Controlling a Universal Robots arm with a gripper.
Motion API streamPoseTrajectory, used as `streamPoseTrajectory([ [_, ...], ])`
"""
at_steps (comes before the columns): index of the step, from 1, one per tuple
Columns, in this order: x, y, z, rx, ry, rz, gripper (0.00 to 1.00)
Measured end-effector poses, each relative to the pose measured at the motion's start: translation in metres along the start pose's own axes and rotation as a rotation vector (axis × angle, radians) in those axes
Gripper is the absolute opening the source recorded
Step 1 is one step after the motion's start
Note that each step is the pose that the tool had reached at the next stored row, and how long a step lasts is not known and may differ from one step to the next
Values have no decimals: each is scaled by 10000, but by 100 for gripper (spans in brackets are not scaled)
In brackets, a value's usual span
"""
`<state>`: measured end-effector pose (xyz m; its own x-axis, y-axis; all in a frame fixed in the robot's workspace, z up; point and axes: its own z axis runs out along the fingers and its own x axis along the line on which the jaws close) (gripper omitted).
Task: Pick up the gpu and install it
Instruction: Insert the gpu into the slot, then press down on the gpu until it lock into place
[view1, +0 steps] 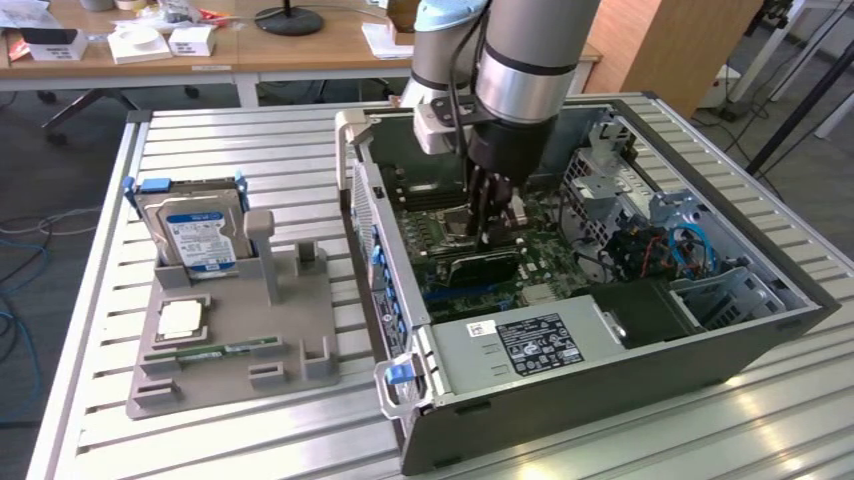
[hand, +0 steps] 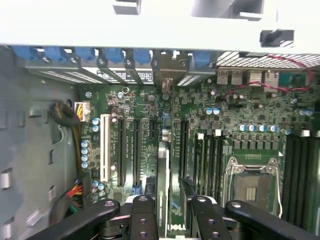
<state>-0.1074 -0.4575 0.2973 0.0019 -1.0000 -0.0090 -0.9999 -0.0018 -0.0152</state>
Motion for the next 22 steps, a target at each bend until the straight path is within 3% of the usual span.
streamPoseTrajectory([
  [16, -4, -7, -477, 9, 2, 0, 33],
  [22, -5, -8, -514, 12, 0, 0, 33],
])
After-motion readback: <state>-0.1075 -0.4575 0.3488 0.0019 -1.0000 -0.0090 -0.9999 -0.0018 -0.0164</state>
